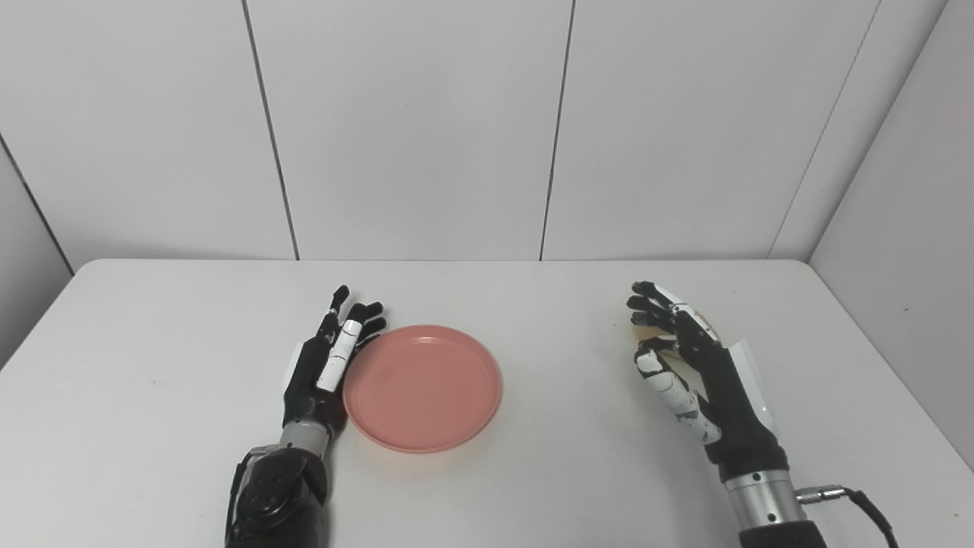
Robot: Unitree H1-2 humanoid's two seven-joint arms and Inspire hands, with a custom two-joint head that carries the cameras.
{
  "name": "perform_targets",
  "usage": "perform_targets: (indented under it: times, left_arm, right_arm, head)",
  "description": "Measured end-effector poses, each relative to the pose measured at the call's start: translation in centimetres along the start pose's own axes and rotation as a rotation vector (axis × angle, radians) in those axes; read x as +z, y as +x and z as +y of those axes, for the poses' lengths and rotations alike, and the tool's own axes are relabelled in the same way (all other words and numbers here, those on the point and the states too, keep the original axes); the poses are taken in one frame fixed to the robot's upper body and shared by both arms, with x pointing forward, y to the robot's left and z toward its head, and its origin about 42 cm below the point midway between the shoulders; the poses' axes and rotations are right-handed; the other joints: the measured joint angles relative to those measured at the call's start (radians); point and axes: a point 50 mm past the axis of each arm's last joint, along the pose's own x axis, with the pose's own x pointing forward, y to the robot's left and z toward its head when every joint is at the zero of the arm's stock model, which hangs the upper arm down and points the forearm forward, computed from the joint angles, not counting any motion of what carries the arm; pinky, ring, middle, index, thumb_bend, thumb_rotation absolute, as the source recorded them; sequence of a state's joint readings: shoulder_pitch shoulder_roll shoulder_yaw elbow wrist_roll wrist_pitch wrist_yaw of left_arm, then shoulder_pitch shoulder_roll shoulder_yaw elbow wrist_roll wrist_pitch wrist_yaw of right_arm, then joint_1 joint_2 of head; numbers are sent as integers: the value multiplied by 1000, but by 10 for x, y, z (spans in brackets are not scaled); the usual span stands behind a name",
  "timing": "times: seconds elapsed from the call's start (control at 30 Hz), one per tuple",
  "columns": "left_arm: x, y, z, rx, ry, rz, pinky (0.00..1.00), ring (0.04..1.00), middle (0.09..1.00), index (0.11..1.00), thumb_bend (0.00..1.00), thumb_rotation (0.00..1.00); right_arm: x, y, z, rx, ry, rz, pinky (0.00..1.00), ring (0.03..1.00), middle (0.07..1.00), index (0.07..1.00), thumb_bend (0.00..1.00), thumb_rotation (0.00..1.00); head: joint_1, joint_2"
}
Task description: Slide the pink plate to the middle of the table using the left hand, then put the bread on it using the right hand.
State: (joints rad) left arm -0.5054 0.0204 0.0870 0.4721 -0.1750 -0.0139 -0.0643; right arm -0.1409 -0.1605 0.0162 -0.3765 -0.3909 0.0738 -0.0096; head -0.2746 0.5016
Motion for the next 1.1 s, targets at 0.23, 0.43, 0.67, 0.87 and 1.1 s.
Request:
perform_targets:
  times: [0.23, 0.43, 0.67, 0.87, 1.1]
  left_arm:
    - [0, 0, 1, 0, 4, -1, 809, 815, 802, 975, 811, 712]
    - [0, 0, 0, -5, 7, -1, 816, 807, 796, 973, 824, 717]
    - [0, 0, 0, -11, 7, 0, 819, 811, 800, 969, 819, 712]
    - [0, 0, 1, -15, 9, -1, 831, 812, 793, 969, 795, 707]
    - [0, 0, 0, -17, 9, -1, 841, 816, 790, 969, 805, 710]
  right_arm:
    - [-21, 30, -30, -40, -291, -19, 674, 758, 805, 843, 955, 1000]
    - [-32, 55, -45, -82, -432, -26, 627, 751, 815, 857, 980, 1000]
    - [-52, 75, -58, -125, -474, 23, 623, 749, 811, 852, 936, 999]
    - [-66, 87, -71, -108, -574, 48, 608, 742, 809, 844, 935, 1000]
    - [-88, 107, -80, -70, -635, 111, 609, 743, 806, 828, 939, 1000]
  head:
    - [9, -12]
    - [-1, -28]
    - [-20, -37]
    - [-23, -37]
    - [-23, -34]
